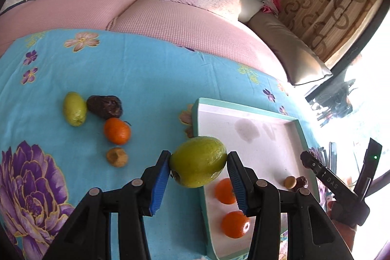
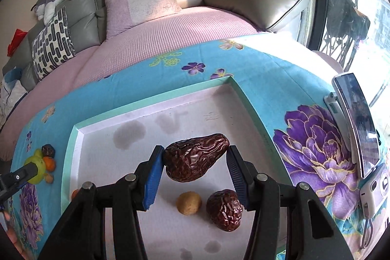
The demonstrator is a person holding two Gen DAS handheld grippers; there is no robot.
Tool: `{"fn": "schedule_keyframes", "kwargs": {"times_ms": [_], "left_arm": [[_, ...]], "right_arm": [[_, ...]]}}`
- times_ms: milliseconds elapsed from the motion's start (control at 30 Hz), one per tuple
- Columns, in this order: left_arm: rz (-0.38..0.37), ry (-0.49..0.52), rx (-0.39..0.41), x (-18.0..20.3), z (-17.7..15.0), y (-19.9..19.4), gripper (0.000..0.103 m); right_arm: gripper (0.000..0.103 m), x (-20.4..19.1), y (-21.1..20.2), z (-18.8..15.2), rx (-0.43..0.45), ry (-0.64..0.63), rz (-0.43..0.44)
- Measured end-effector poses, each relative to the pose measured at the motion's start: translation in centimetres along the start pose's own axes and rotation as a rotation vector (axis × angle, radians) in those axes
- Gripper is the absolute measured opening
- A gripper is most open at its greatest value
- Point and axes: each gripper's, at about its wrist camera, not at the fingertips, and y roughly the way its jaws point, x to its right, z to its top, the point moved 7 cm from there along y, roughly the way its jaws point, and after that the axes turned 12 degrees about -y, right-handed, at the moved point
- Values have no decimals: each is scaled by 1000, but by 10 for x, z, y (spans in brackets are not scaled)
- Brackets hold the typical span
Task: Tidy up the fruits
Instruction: 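Carry the date toward the white tray with the right gripper while the left gripper grasps a green fruit, then release the date in the tray with the right gripper while the left gripper drops the green fruit there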
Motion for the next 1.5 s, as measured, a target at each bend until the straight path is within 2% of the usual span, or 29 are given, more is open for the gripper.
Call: {"fn": "schedule_keyframes", "kwargs": {"times_ms": [100,200,400,867,1200,1333,1433,1500], "left_arm": [[-29,63,-2,23,-9,5,50],[-68,84,-7,39,-14,13,50],[-67,149,8,53,-17,32,50],[33,200,-45,46,-34,72,49],[25,196,-52,44,-30,67,49],[22,202,-53,47,-28,63,49],[27,208,-59,47,-28,58,49],[20,215,-51,50,-25,51,49]], "right_arm": [[54,13,-1,0,6,38,-3],[54,12,0,0,11,27,4],[54,0,13,-4,-14,-35,-1],[54,-5,40,-16,-116,-44,10],[54,-8,45,-17,-134,-72,-10],[65,-8,47,-17,-144,-76,-24],[68,-7,46,-16,-146,-68,-35],[75,-6,44,-15,-139,-61,-44]]}}
